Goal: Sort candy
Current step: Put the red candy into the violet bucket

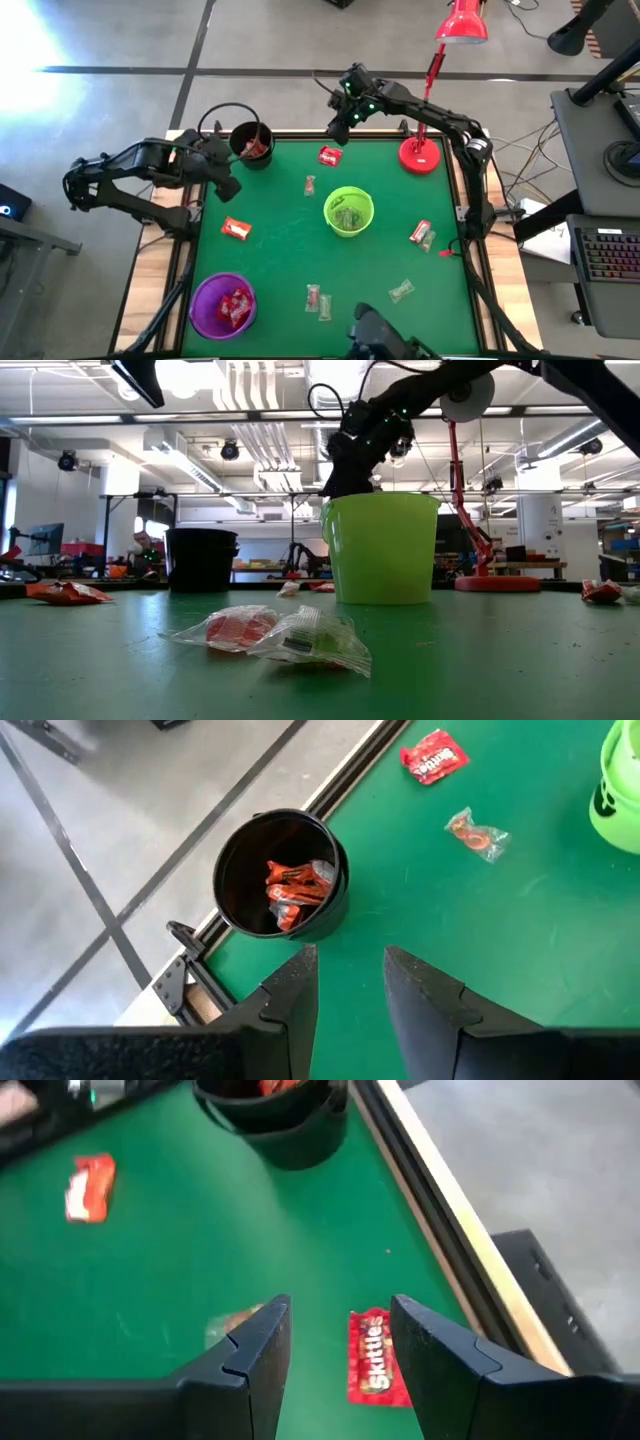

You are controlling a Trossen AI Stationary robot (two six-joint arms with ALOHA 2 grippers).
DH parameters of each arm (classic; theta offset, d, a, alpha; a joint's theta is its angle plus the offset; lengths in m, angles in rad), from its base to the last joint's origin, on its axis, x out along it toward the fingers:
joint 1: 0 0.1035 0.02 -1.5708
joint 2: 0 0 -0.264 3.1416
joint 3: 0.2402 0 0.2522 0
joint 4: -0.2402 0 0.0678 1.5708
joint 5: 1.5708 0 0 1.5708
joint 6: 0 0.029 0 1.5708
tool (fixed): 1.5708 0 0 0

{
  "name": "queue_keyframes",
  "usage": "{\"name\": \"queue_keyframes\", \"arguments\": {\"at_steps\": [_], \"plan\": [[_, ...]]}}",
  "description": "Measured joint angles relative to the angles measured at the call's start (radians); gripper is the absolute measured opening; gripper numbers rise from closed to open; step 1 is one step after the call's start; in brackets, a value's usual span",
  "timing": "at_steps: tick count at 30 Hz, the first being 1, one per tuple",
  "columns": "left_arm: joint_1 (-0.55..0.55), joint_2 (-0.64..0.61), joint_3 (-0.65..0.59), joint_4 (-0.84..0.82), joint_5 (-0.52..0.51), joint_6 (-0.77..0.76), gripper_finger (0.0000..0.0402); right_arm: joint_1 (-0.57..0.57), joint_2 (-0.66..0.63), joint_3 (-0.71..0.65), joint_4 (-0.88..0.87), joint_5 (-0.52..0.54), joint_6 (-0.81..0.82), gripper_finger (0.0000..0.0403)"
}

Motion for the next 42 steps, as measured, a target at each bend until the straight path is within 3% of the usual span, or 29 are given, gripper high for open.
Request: {"name": "queue_keyframes", "arguments": {"at_steps": [19,42], "plan": [[0.011,0.0,-0.001,0.071,-0.021,-0.052,0.01,-0.005,0.199,0.002,0.025,-0.004,-0.131,0.0164],[0.011,0.0,-0.001,0.087,-0.025,-0.074,0.01,-0.013,0.289,0.002,0.029,0.022,-0.187,0.0164]]}}
